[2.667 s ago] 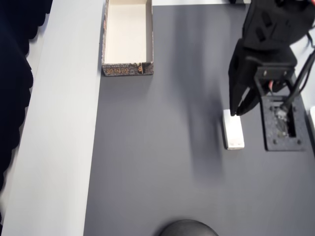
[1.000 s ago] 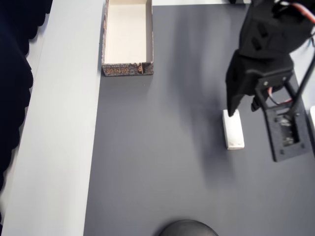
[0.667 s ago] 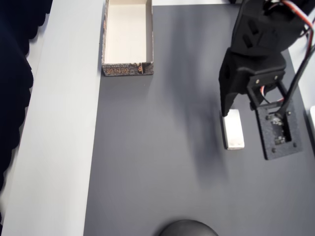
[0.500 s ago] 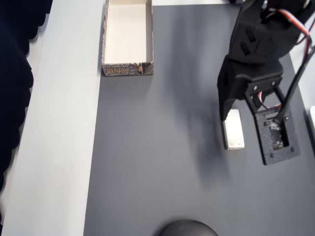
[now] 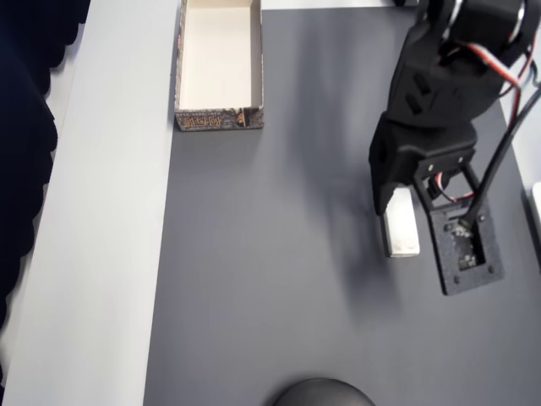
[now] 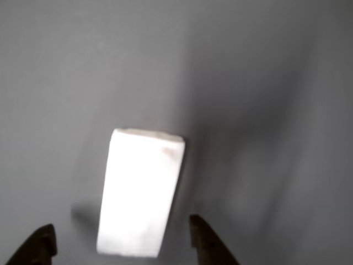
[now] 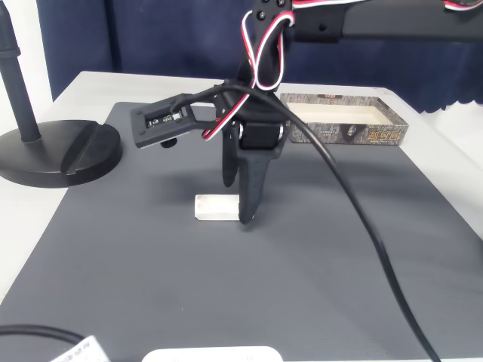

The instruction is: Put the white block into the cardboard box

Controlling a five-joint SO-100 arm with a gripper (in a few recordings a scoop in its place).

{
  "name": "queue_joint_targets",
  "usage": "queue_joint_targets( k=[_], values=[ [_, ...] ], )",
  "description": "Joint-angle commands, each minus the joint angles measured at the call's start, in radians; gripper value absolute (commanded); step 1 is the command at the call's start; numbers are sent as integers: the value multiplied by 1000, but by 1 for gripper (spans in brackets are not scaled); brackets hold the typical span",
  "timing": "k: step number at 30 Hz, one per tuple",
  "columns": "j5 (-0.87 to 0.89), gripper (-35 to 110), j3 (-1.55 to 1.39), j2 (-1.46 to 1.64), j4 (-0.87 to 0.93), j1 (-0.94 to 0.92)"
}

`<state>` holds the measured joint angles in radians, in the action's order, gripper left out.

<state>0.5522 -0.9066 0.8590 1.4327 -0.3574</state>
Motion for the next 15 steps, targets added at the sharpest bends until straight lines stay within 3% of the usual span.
queue_joint_targets(
  k=[1,15],
  values=[
    [0,36,81,3,-21,8],
    [8,38,109,-40,-64,21]
  ],
)
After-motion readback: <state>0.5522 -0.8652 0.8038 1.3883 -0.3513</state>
